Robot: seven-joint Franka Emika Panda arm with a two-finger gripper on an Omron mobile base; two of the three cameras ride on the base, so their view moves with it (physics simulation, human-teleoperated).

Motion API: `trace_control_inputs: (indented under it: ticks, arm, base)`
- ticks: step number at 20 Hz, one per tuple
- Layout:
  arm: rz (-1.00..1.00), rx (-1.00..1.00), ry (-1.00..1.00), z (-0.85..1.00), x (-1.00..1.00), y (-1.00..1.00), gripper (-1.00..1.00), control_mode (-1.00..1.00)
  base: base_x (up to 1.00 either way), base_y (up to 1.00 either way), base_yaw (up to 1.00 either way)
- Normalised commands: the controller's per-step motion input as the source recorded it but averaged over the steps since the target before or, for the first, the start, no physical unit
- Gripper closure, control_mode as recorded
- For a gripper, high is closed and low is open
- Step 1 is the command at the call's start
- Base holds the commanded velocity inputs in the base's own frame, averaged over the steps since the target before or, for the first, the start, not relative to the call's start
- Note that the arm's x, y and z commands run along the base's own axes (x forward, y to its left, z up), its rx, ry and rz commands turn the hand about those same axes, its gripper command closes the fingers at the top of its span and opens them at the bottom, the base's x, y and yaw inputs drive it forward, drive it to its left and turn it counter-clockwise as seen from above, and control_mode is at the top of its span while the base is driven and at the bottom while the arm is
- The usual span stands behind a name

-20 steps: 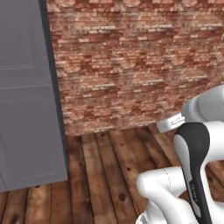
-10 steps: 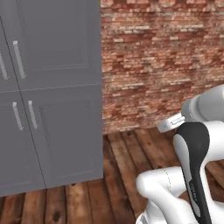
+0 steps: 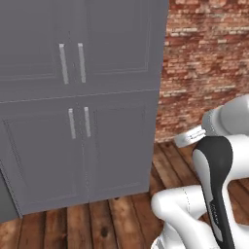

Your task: Retrieve the tangerine and banana from the fridge and place them into the bowl on the dining table.

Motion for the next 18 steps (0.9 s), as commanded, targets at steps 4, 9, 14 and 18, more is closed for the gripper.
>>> trace_control_inputs:
  ticks: [4,9,14,18]
  arm:
    - [0.00,0.00,0.00,0.00,0.00,0.00,-1.00,1.00]
    - [0.00,0.00,0.00,0.00,0.00,0.00,-1.00,1.00]
    - [0.00,0.00,0.00,0.00,0.00,0.00,-1.00,1.00]
    - [0.00,0.00,0.00,0.00,0.00,0.00,-1.00,1.00]
  base:
    - [-0.04,0.79,-0.03]
    - [-0.28,0.45,-0.04]
    - [-0.35,0.26,-0.02]
    - [-0.48,0.22,0.00]
